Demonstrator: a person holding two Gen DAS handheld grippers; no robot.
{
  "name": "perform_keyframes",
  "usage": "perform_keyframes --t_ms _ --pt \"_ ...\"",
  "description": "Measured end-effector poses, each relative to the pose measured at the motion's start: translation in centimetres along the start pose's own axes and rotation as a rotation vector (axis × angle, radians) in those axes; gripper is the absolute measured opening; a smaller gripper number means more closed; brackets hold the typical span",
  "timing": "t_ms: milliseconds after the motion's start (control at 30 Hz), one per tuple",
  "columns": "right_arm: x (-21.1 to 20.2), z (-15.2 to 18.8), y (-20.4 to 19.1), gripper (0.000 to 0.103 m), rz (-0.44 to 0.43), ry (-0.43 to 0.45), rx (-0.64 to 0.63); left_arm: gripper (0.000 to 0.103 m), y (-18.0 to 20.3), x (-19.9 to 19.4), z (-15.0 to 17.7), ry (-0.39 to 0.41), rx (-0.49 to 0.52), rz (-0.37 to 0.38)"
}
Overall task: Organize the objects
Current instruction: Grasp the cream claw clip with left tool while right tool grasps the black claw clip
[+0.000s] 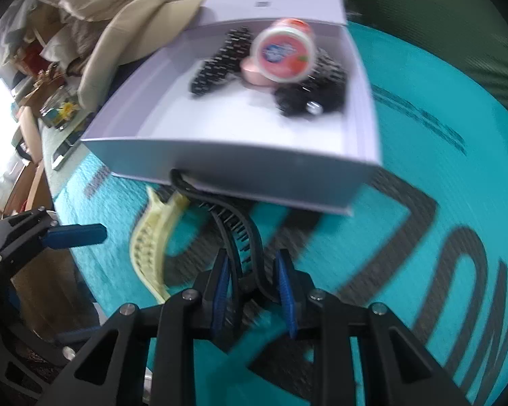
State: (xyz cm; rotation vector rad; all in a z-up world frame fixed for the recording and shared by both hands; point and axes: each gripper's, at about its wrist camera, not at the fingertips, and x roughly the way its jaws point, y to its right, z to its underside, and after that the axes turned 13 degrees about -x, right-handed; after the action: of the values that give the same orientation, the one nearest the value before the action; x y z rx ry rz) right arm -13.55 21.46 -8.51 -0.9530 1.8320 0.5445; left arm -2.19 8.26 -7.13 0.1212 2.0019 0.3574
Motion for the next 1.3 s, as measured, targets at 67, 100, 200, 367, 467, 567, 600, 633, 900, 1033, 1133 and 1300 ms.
perform_keyframes --t_ms 67,100,200,367,467,567,600,633,900,1033,1133,1300 --pt "-0.6 1.1 0.5 0.028 0.011 0.000 0.032 0.080 0.4 0.1 0.1 0.001 0.006 0.009" --pt "-0.8 1.4 0.6 0.028 0.016 -0.001 0.041 0.080 0.6 0.3 0.1 -0.001 0.009 0.013" --pt "-1.4 2.7 1.0 0.028 0.028 0.000 0.073 0.080 1.2 0.8 0.2 -0.008 0.014 0.015" --pt "-2.2 4.1 1.3 0.028 0.036 0.009 0.120 0.080 2.0 1.5 0.2 0.001 0.030 -0.005" --pt "-2.3 4.5 1.1 0.028 0.031 0.019 0.135 0.080 2.3 1.9 -0.1 0.015 0.047 -0.036" --pt "-2.5 4.9 0.7 0.031 0.037 0.034 0.138 0.080 2.5 2.3 -0.3 0.033 0.063 -0.061" --pt "-2.5 5.1 0.6 0.032 0.039 0.039 0.140 0.080 2.5 2.4 -0.4 0.030 0.069 -0.065" --pt "-2.5 5.2 0.4 0.033 0.040 0.047 0.144 0.080 2.4 2.7 -0.4 0.028 0.069 -0.065" --pt "-2.7 6.1 0.0 0.040 0.045 0.108 0.176 0.075 2.1 2.5 0.2 0.056 0.093 -0.028" --pt "-2.8 6.2 -0.5 0.040 0.067 0.125 0.180 0.068 1.7 2.1 0.5 0.050 0.110 -0.005" --pt "-3.0 6.6 -0.7 0.040 0.058 0.138 0.177 0.060 1.6 1.7 0.9 0.036 0.152 0.004" --pt "-3.4 7.4 -0.8 0.036 0.034 0.162 0.200 0.057 0.2 0.9 1.1 0.021 0.130 0.039"
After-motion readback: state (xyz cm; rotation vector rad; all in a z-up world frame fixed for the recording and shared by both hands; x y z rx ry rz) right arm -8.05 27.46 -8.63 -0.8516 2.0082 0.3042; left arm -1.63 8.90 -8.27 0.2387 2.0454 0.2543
